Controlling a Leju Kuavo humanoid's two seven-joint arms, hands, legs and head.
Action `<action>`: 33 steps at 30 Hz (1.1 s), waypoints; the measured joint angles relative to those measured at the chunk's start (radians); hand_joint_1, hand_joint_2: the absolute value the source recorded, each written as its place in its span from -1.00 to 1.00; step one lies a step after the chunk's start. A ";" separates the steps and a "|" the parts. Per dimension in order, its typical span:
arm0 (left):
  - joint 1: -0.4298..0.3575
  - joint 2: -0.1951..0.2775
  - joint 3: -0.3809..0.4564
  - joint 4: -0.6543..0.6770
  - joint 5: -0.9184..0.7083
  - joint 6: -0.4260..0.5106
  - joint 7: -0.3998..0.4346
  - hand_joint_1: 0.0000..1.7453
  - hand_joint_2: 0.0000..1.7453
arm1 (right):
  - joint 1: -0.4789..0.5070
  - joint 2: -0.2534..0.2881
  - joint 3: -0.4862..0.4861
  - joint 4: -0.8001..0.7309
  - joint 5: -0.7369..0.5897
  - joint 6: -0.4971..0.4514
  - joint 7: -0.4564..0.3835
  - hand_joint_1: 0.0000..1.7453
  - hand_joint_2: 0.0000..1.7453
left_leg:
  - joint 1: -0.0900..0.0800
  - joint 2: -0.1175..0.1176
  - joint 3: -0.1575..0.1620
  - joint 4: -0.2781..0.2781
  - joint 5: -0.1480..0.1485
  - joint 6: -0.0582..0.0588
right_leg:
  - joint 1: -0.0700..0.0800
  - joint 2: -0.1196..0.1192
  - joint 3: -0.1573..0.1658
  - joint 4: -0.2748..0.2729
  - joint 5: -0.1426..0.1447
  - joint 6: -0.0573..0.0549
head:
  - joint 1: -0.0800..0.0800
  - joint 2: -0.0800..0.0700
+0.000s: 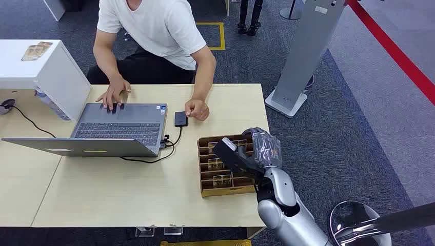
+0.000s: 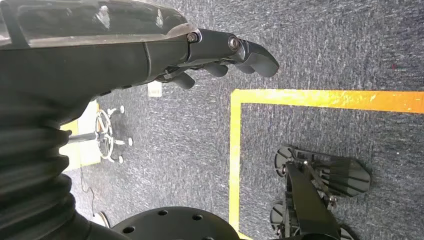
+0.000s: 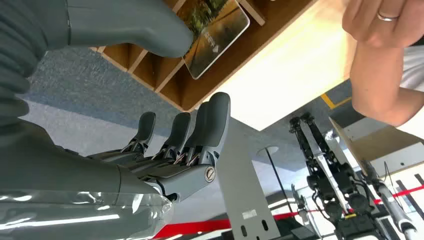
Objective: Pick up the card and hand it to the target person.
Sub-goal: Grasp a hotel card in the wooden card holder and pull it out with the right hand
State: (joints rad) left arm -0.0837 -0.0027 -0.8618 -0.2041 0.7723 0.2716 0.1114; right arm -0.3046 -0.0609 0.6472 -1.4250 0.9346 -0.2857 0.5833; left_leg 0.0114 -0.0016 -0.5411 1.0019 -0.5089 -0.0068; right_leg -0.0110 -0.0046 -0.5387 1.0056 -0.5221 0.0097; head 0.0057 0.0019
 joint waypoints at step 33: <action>-0.009 0.000 -0.014 0.000 0.003 -0.003 0.003 -1.00 1.00 | -0.014 0.023 -0.008 0.112 -0.022 -0.017 -0.005 0.63 1.00 | 0.000 0.000 0.000 0.000 0.000 0.000 | 0.000 0.000 0.000 0.000 0.000 0.000 | 0.000 0.000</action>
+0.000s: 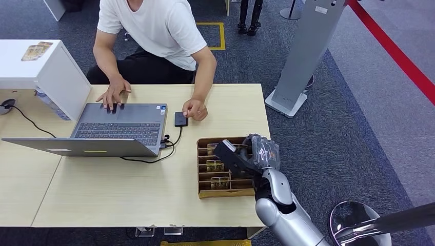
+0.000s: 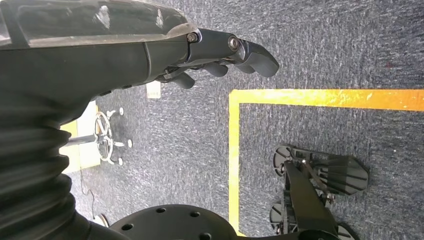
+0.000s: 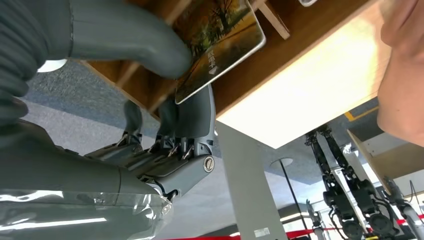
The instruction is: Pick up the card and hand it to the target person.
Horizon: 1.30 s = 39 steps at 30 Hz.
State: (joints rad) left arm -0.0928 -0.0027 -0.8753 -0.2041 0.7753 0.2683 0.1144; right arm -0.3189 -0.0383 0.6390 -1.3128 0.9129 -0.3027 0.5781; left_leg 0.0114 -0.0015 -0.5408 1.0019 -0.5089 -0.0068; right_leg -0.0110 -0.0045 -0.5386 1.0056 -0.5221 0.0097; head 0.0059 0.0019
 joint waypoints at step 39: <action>0.005 0.000 -0.015 0.000 0.033 0.022 -0.035 -1.00 1.00 | 0.093 0.053 -0.087 -0.072 -0.087 -0.389 -0.595 0.74 1.00 | 0.000 0.000 0.000 0.000 0.000 0.000 | 0.000 0.000 0.000 0.000 0.000 0.000 | 0.001 0.000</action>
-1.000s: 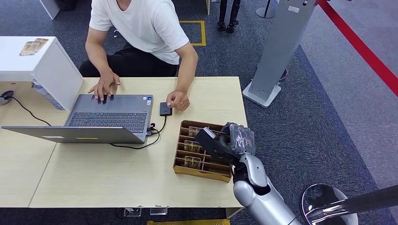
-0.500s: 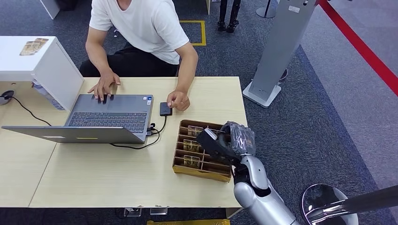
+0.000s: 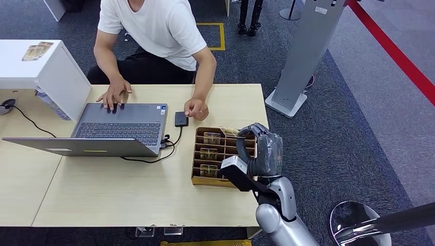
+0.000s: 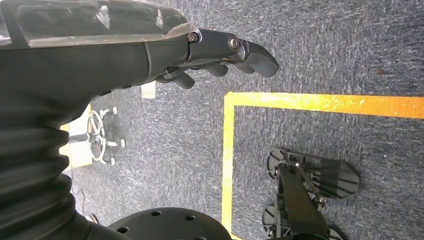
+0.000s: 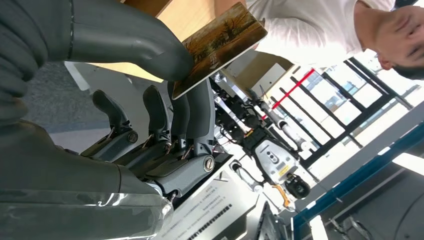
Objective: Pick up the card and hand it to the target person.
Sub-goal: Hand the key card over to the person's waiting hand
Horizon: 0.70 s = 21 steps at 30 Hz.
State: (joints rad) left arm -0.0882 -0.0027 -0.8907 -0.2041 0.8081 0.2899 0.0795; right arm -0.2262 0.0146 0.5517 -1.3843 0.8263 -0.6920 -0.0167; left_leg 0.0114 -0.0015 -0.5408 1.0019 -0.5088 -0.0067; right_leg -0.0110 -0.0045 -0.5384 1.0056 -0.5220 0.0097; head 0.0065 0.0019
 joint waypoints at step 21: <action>-0.014 0.000 -0.014 0.000 -0.013 -0.016 0.029 -1.00 1.00 | -0.146 0.017 0.033 0.113 -0.054 0.078 0.130 0.74 1.00 | 0.000 0.000 -0.001 0.000 0.001 0.000 | 0.000 0.000 0.000 0.000 0.001 0.000 | 0.000 0.000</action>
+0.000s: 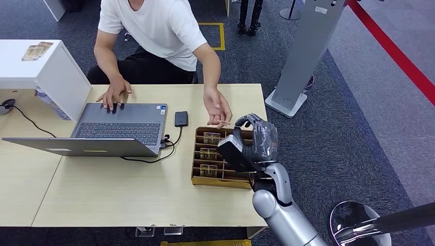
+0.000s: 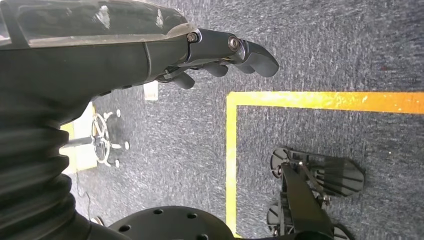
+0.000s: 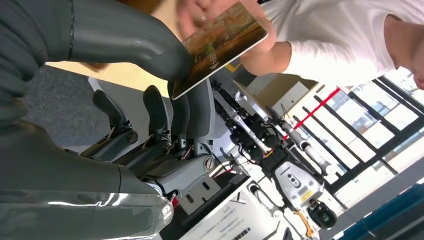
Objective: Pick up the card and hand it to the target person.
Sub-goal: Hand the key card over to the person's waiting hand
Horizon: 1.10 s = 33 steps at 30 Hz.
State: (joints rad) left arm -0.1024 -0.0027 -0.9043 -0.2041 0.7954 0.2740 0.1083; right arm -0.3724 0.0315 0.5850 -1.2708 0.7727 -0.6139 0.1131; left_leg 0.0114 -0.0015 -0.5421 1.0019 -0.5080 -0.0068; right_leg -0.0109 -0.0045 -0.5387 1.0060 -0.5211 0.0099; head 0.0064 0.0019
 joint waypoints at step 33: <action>-0.018 0.000 -0.040 0.000 0.036 -0.012 0.006 -1.00 1.00 | -0.466 0.195 0.102 0.697 -0.090 0.060 0.021 -1.00 1.00 | 0.000 0.000 -0.002 0.000 0.002 0.000 | 0.000 0.000 -0.003 0.001 0.001 0.000 | 0.000 0.000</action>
State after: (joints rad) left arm -0.1204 -0.0027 -0.9446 -0.2041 0.8310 0.2615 0.1144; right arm -0.8388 0.2261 0.6871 -0.5741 0.6831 -0.5542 0.1338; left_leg 0.0114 -0.0017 -0.5445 1.0019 -0.5061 -0.0071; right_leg -0.0109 -0.0049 -0.5419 1.0067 -0.5200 0.0103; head 0.0062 0.0019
